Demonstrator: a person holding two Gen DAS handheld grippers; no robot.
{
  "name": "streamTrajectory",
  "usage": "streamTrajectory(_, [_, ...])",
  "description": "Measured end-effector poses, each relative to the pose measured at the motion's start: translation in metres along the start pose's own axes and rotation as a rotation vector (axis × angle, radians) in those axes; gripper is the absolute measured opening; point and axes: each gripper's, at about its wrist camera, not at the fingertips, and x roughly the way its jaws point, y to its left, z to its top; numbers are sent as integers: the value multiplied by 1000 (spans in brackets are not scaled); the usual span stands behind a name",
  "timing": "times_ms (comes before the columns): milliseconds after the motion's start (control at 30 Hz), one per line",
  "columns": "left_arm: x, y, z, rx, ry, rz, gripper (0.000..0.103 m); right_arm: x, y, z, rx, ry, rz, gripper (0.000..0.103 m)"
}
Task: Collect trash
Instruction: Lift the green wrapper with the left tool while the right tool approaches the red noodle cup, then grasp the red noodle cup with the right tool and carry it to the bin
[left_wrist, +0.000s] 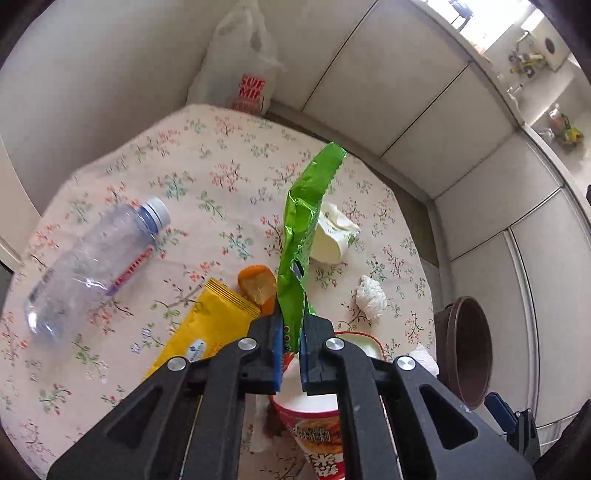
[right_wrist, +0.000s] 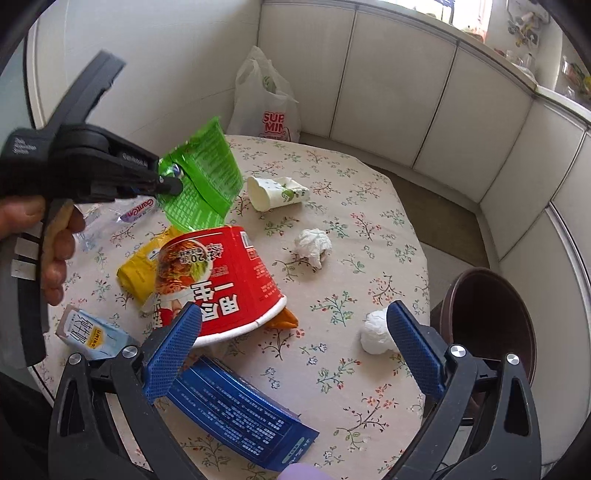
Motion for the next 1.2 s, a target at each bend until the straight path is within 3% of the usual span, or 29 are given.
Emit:
streamTrajectory(167, [-71,-2,-1,70,-173,41,6,14,27,16,55,57,-20,96])
streamTrajectory(267, [-105,7,-4,58,-248,40,6,22,42,31,98,83,-92,96])
streamTrajectory(367, [-123,15,-3,47,-281,25,6,30,67,37,57,104,-128,96])
streamTrajectory(533, [-125,20,-3,36,-286,16,6,54,106,39,-120,108,-292,96])
streamTrajectory(800, [-131,30,-6,20,-286,9,6,99,113,42,-115,229,-255,96])
streamTrajectory(900, [-133,36,-5,2,-288,10,6,106,103,40,-77,243,-201,89])
streamTrajectory(1200, [-136,38,-5,-9,-297,-5,6,81,45,42,162,140,14,86])
